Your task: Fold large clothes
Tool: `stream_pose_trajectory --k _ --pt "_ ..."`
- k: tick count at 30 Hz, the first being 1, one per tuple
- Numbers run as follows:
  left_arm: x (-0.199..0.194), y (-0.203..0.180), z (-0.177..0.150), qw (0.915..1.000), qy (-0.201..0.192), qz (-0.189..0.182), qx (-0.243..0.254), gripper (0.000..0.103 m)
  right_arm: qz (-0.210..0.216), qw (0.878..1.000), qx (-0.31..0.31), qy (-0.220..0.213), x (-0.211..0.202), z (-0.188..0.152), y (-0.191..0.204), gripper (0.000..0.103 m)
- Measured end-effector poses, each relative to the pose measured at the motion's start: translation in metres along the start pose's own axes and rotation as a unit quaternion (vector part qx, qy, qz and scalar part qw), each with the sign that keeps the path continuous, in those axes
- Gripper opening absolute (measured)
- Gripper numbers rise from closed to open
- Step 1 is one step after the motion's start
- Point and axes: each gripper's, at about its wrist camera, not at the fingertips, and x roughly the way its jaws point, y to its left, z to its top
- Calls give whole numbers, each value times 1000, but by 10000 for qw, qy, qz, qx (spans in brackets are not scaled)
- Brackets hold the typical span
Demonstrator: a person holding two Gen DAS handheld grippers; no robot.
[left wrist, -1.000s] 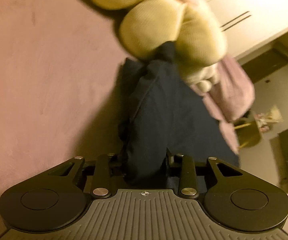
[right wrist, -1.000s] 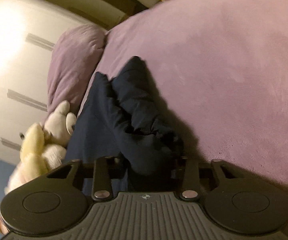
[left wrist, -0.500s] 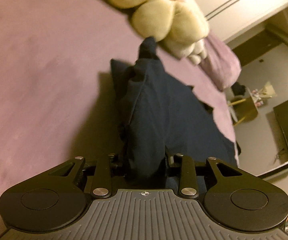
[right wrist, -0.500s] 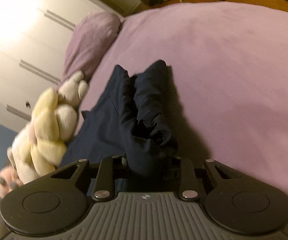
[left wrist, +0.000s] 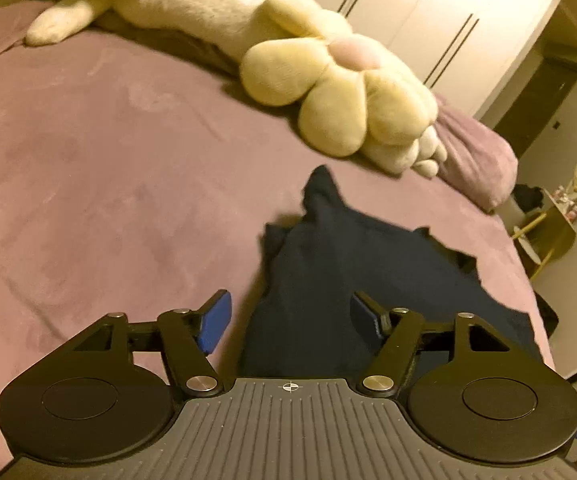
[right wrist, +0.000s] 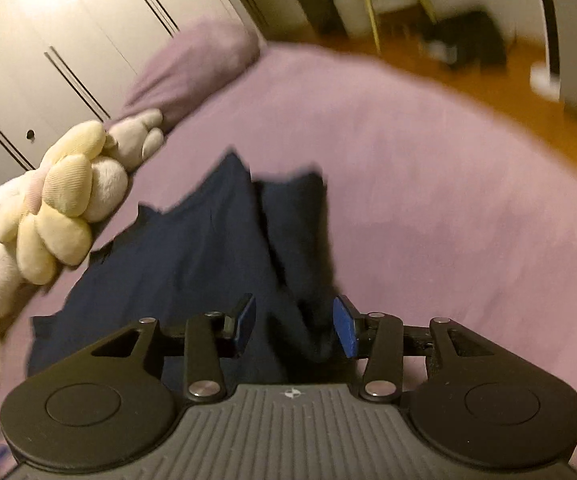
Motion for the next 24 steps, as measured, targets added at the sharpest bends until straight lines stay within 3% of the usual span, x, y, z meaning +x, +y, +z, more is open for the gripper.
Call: stream_pose_trajectory --k 3,6,11,15,19,21,24 --pt "24 -35 2 9994 -34 -197 271 78 106 9994 -279 -184 3 12 21 44" --pt "62 -80 -1 9967 84 -257 761 80 519 9943 -887 -270 26 15 63 43" --pt "130 -133 -8 9912 -6 166 1310 83 666 9773 -2002 -182 99 7 146 35" --pt "165 -139 -14 9868 -293 529 1500 85 613 9677 -2441 -148 151 -5 191 30" --pt "181 -117 -32 9675 -968 1151 2033 93 562 9611 -2705 -34 188 -25 209 30" --pt "185 -103 -34 9725 -946 1123 1807 94 421 9531 -2990 -200 199 -43 212 31" --pt "181 -109 -29 9706 -887 1178 1901 95 280 9420 -3321 -403 207 -58 218 31"
